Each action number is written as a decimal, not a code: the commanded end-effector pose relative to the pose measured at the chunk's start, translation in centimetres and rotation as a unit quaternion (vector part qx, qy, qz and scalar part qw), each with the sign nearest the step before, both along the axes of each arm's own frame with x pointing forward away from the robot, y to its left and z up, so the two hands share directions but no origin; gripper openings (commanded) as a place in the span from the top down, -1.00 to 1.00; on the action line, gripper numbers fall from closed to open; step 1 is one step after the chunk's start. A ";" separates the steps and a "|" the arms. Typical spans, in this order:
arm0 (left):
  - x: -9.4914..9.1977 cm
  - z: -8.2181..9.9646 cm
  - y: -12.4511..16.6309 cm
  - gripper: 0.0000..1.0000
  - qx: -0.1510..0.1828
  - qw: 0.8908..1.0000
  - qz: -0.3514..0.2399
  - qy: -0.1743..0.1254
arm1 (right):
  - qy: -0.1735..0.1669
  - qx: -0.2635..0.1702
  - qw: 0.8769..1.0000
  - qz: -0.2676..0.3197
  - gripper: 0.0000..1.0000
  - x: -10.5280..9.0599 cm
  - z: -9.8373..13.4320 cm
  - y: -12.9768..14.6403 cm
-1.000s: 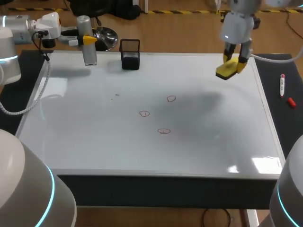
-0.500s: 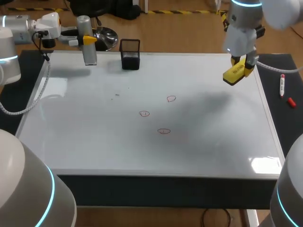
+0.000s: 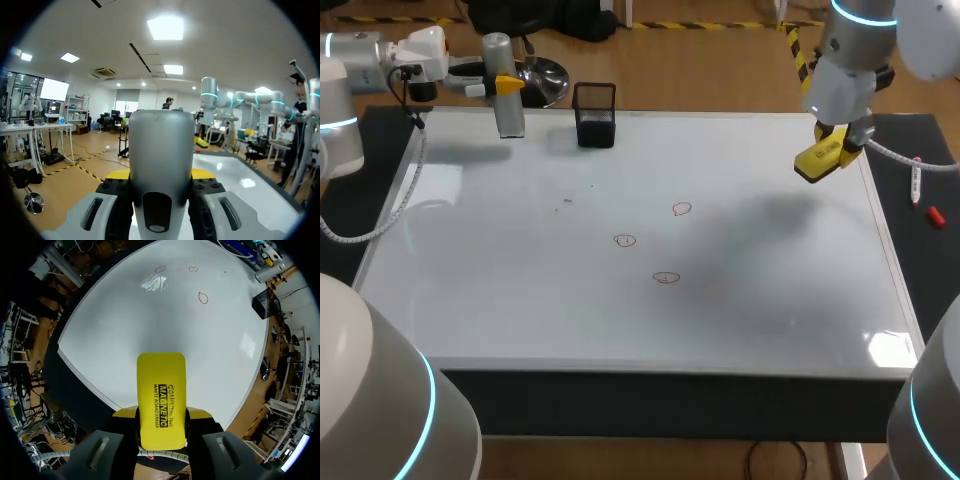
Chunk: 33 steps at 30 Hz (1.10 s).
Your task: Pick up the inspection probe, press it on each red-marked spot on the whiteboard one by one, put down the probe, pick up the eraser, and wipe off all the red marks.
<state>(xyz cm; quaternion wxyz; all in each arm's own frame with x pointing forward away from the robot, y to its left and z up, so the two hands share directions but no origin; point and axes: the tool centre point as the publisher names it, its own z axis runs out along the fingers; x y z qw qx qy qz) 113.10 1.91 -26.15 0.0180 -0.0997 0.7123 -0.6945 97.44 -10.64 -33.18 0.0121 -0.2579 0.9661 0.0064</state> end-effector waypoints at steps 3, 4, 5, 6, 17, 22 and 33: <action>0.1 0.1 0.0 1.00 0.000 1.000 0.000 0.000 | 0.005 0.003 1.000 -0.001 1.00 1.3 -0.3 -0.6; 0.1 0.1 0.0 1.00 0.000 1.000 0.000 0.000 | 0.006 0.003 1.000 -0.001 1.00 1.5 -0.3 -0.6; 0.1 0.1 0.0 1.00 0.000 1.000 0.000 0.000 | 0.007 0.004 1.000 -0.001 1.00 1.7 -0.3 -0.6; 0.1 0.1 0.0 1.00 0.000 1.000 0.000 0.000 | 0.007 0.006 1.000 -0.001 1.00 1.9 -0.4 -0.7; 0.1 0.1 0.0 1.00 0.000 1.000 0.000 0.000 | 0.011 0.009 1.000 0.000 1.00 3.4 -0.4 -0.5; 0.1 0.1 0.0 1.00 0.000 1.000 0.000 0.000 | 0.007 0.009 1.000 -0.002 1.00 3.5 -0.4 -0.5; 0.1 0.1 0.0 1.00 0.000 1.000 0.000 0.000 | 0.007 0.009 1.000 -0.002 1.00 3.5 -0.4 -0.5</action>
